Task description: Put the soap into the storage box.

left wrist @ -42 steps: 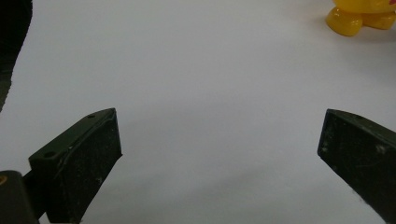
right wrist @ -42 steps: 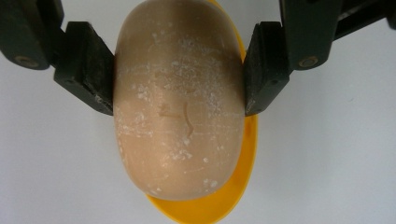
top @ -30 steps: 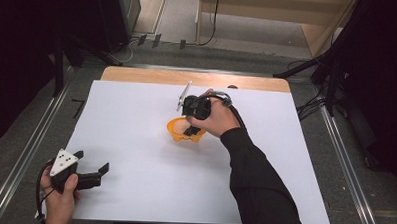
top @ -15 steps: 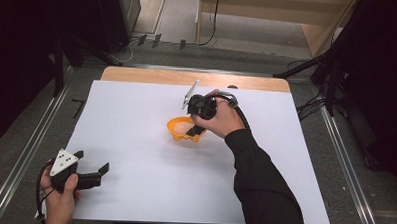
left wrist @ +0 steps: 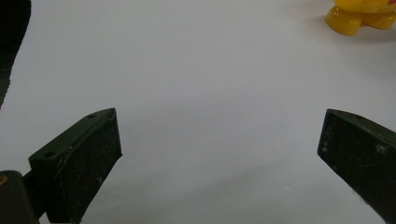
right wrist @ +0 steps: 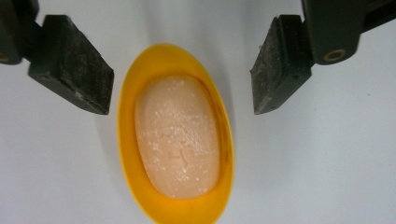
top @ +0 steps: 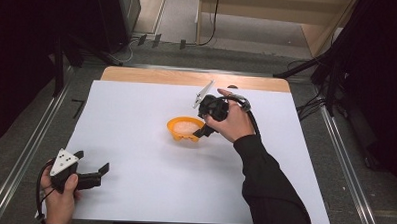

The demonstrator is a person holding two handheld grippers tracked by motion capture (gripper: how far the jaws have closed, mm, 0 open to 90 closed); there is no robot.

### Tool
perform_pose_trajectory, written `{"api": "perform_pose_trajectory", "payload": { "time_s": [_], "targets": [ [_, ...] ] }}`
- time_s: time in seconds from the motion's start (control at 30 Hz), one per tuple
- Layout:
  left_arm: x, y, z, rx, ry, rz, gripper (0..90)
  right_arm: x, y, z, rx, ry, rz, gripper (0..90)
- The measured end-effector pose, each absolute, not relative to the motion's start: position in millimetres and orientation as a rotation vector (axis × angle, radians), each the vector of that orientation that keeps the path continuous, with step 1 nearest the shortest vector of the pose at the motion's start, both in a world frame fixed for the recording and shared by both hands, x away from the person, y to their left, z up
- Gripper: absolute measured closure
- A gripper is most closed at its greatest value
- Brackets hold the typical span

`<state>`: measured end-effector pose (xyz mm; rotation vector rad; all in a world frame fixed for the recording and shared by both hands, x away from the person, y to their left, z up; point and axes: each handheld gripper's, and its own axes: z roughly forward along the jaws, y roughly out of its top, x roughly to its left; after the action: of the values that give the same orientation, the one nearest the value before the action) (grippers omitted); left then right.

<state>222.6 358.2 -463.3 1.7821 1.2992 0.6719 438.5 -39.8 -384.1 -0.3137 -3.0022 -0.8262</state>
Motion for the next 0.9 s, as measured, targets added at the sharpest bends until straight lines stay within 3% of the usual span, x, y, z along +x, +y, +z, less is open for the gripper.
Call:
{"api": "perform_pose_trajectory", "payload": {
  "time_s": [0.1, 0.53, 0.67, 0.9],
  "targets": [
    [222.7, 358.1, -463.3, 1.784, 1.298, 0.672, 0.0, 434.2, -49.5, -385.5, -0.332, -3.076, -0.843, 13.9],
    [223.0, 357.8, -463.4, 1.787, 1.298, 0.675, 0.0, 418.7, -87.2, -397.3, -0.495, -3.032, -0.977, 8.9],
    [223.0, 357.8, -463.4, 1.787, 1.299, 0.676, 0.0, 412.3, -95.7, -401.7, -0.535, -3.05, -0.994, 2.6],
    [222.9, 357.7, -463.4, 1.789, 1.298, 0.677, 0.0, 402.4, -108.7, -406.0, -0.58, -3.04, -1.038, 2.1]
  ]
}}
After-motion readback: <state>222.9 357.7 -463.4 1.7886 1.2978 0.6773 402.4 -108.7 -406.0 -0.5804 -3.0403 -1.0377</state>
